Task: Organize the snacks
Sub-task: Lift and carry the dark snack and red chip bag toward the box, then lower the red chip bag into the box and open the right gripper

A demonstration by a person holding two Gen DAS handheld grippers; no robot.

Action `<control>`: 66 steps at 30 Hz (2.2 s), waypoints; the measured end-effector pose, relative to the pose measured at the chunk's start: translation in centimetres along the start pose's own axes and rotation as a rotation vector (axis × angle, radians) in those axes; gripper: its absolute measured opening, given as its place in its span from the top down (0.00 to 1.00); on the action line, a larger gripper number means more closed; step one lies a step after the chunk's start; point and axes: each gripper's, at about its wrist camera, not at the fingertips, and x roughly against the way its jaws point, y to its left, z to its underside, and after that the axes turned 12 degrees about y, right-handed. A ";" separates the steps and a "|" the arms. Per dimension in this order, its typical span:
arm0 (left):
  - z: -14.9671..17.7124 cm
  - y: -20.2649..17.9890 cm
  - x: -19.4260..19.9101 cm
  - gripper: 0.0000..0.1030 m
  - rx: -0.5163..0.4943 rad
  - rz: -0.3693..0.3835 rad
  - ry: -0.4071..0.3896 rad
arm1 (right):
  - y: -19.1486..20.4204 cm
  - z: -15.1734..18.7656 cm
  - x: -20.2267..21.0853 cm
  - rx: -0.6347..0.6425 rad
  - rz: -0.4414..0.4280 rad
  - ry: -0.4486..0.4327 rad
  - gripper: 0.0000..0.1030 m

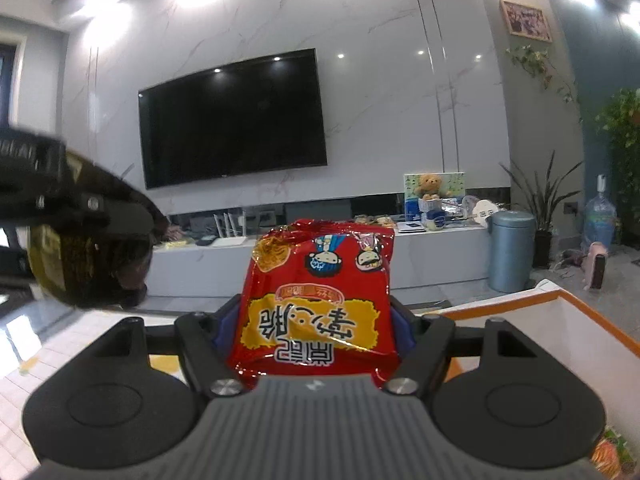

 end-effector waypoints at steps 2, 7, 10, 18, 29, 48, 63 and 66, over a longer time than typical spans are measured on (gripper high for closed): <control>0.4 -0.9 -0.2 0.59 0.003 0.016 0.007 | -1.4 -0.8 1.0 0.005 -0.083 0.022 0.32; 1.7 -3.0 -1.0 0.59 0.018 0.061 0.013 | -4.5 -2.0 4.0 0.112 -0.043 0.001 0.32; 2.4 -4.4 -1.8 0.59 0.013 0.086 0.027 | -7.7 -2.3 5.0 0.116 -0.041 0.013 0.32; 3.5 -7.4 -6.2 0.59 0.000 0.136 0.092 | -17.9 -2.8 0.7 -0.179 -0.051 0.250 0.31; 6.0 -7.8 -11.9 0.59 -0.011 0.132 0.199 | -21.8 -1.7 -11.7 -0.265 -0.109 0.567 0.31; 7.4 -6.2 -14.3 0.59 -0.004 0.153 0.258 | -22.1 -1.4 -18.8 -0.196 -0.030 0.699 0.17; 6.0 -9.7 -14.7 0.59 -0.072 0.079 0.285 | -24.4 -4.2 -10.9 -0.263 0.033 0.496 0.10; 5.9 -11.0 -15.6 0.59 -0.097 0.078 0.305 | -25.1 -4.6 -8.9 -0.251 0.066 0.440 0.10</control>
